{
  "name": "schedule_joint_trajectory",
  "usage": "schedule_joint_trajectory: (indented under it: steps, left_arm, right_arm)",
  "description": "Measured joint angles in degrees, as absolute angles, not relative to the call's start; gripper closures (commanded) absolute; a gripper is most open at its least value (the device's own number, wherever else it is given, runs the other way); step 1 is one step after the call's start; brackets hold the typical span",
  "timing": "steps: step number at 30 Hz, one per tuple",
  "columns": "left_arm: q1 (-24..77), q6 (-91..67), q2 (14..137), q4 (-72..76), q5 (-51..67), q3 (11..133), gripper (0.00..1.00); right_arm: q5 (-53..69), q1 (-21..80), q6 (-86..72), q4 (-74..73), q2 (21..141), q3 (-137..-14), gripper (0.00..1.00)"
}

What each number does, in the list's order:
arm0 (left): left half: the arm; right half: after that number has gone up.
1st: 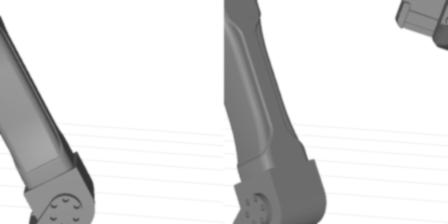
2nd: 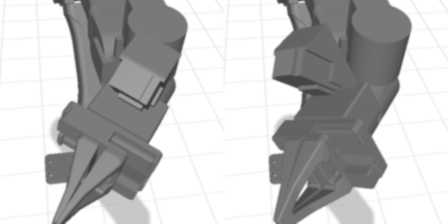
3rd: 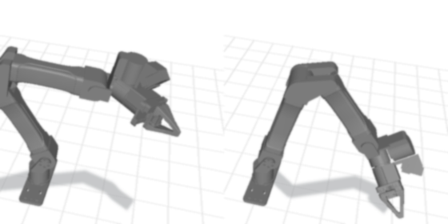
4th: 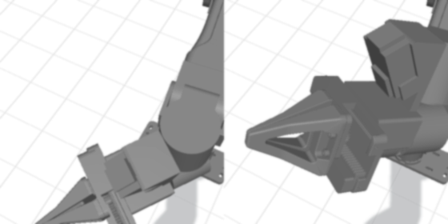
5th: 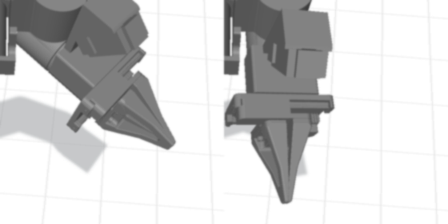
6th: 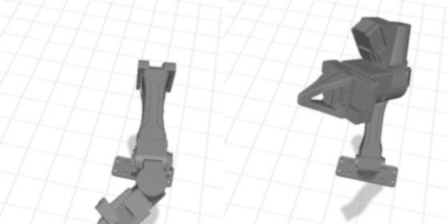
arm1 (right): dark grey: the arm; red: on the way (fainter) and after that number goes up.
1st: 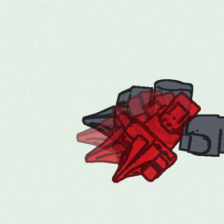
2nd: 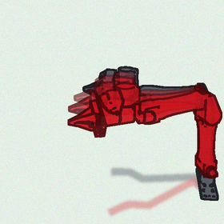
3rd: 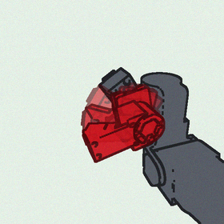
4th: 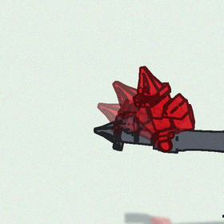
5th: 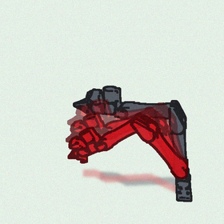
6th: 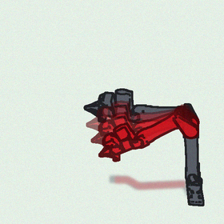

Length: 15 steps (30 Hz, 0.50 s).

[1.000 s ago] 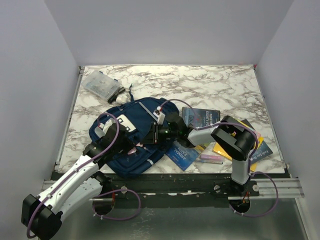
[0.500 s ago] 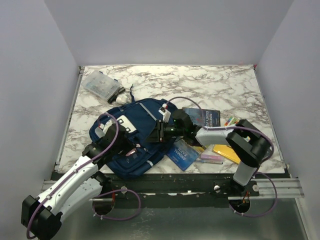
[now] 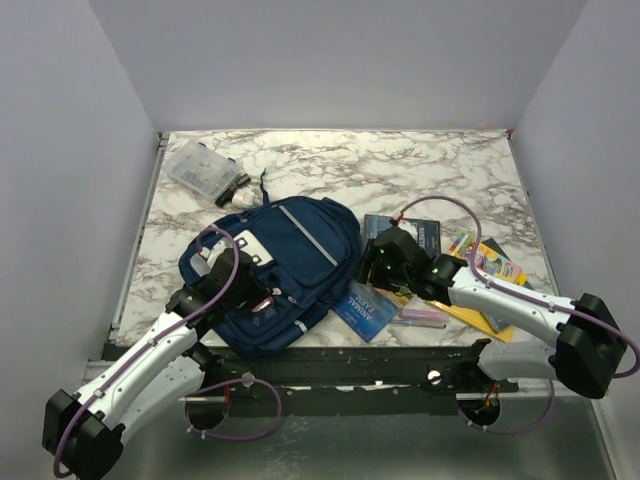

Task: Pack the student bag
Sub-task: Place the stationery in the student bag, then pick up the stationery from the center of the board.

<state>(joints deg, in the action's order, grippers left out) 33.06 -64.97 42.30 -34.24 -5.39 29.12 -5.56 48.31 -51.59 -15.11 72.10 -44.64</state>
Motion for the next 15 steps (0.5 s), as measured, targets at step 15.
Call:
schedule_joint_trajectory:
  steps: [15]
  left_arm:
    - [33.1,-64.0,44.4,-32.5,-5.0,29.1,1.00]
  right_arm:
    - [-21.7,48.2,-88.6,-57.0,52.1,-33.5,0.50]
